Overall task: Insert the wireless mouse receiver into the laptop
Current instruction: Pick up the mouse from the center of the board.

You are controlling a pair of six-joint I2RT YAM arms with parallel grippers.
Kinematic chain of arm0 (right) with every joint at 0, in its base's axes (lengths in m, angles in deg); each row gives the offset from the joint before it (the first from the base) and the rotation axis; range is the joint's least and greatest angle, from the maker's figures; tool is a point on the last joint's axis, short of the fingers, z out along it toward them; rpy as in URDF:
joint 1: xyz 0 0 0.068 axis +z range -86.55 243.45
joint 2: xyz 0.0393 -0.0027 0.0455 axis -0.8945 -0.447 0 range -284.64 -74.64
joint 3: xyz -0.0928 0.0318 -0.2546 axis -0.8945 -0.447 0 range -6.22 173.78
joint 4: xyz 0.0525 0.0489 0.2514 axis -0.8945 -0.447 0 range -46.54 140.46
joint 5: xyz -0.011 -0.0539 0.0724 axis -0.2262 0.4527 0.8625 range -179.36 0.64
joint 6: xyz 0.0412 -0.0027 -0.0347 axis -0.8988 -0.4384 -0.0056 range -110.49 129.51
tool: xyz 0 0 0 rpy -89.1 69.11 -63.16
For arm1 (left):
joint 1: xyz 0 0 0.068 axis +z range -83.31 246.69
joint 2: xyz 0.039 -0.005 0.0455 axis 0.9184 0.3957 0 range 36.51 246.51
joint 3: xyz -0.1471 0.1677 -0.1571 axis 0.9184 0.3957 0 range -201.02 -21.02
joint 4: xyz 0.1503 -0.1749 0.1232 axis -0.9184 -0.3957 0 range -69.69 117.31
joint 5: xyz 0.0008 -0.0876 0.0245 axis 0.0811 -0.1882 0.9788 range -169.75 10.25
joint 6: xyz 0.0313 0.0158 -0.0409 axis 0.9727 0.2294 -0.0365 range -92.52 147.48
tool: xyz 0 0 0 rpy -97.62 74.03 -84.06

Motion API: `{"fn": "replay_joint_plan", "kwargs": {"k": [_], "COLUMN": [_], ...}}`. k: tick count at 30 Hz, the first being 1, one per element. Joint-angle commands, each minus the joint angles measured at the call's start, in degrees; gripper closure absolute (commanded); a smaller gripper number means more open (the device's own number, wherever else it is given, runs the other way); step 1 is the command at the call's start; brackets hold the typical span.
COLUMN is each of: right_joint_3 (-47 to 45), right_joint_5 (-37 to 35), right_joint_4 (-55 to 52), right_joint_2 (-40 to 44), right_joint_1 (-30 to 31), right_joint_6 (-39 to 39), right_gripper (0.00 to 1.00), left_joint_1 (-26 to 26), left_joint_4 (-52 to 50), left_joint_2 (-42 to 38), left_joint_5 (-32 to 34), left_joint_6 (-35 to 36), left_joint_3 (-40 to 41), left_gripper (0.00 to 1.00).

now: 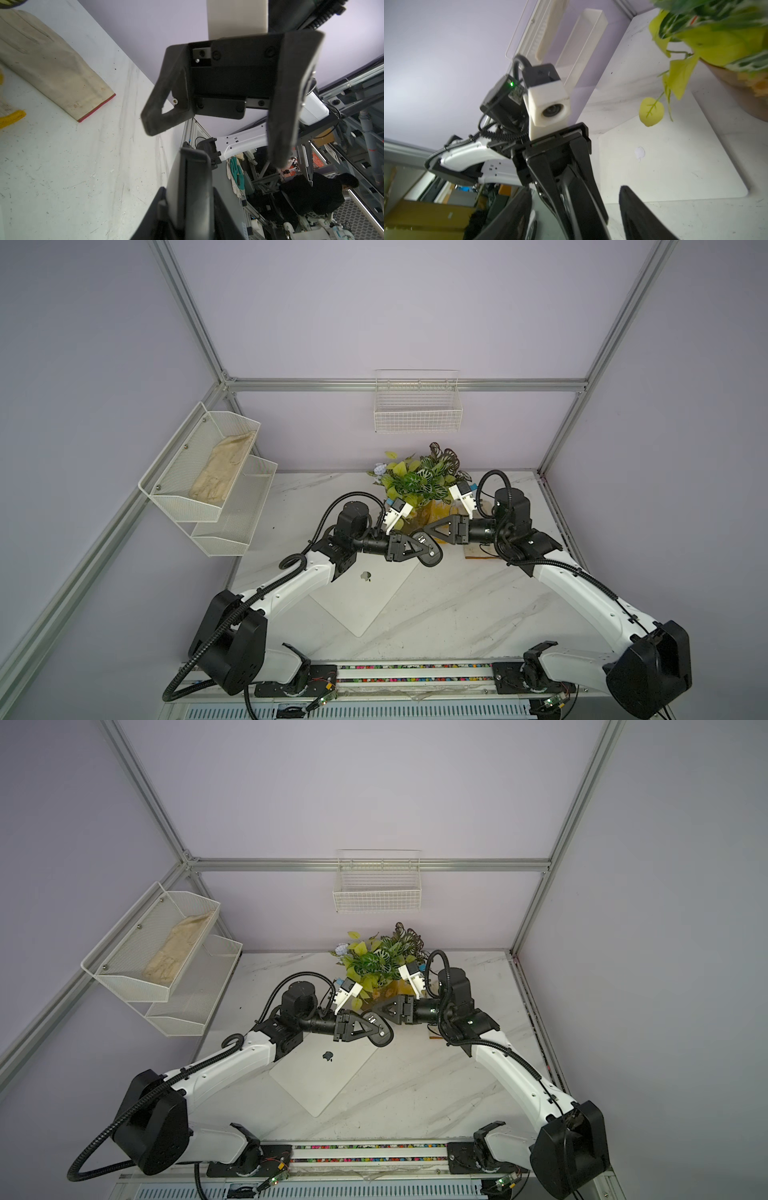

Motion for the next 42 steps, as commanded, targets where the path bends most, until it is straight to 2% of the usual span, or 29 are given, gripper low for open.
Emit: {"fn": "replay_joint_plan", "kwargs": {"k": [1,8,12,15,19,27,42], "right_joint_3": [1.54,-3.54,-8.65,-12.15,-16.19,-20.72,-20.13], "right_joint_5": [-8.14,-17.05,-18.33,-17.17,-13.99,-11.92,-12.53], "right_joint_4": [0.29,-3.15,-1.86,3.05,13.17,28.32,35.00], "right_joint_2": [4.11,11.92,14.62,14.60,12.76,10.55,6.88], "right_joint_1": [-0.58,-1.37,-1.37,-1.38,-1.33,-1.24,1.53], "right_joint_6": [-2.40,-5.08,-7.86,-11.53,-17.50,-25.60,-26.84], "right_gripper": [0.26,0.21,0.18,0.16,0.16,0.24,0.26], "left_joint_1": [-0.06,-0.33,-1.74,-3.99,-6.01,-6.46,-7.57], "left_joint_4": [7.52,16.88,22.10,23.24,26.00,36.44,38.13], "left_joint_2": [-1.64,-7.02,-8.78,-9.00,-8.24,-6.02,-2.82], "left_joint_5": [4.81,17.98,24.16,27.05,29.44,35.07,35.70], "left_joint_6": [-4.67,-15.69,-20.94,-21.39,-22.51,-29.02,-30.36], "left_joint_3": [3.23,9.41,11.96,12.00,11.93,14.41,12.33], "left_gripper": [1.00,1.00,1.00,1.00,1.00,1.00,1.00]}}
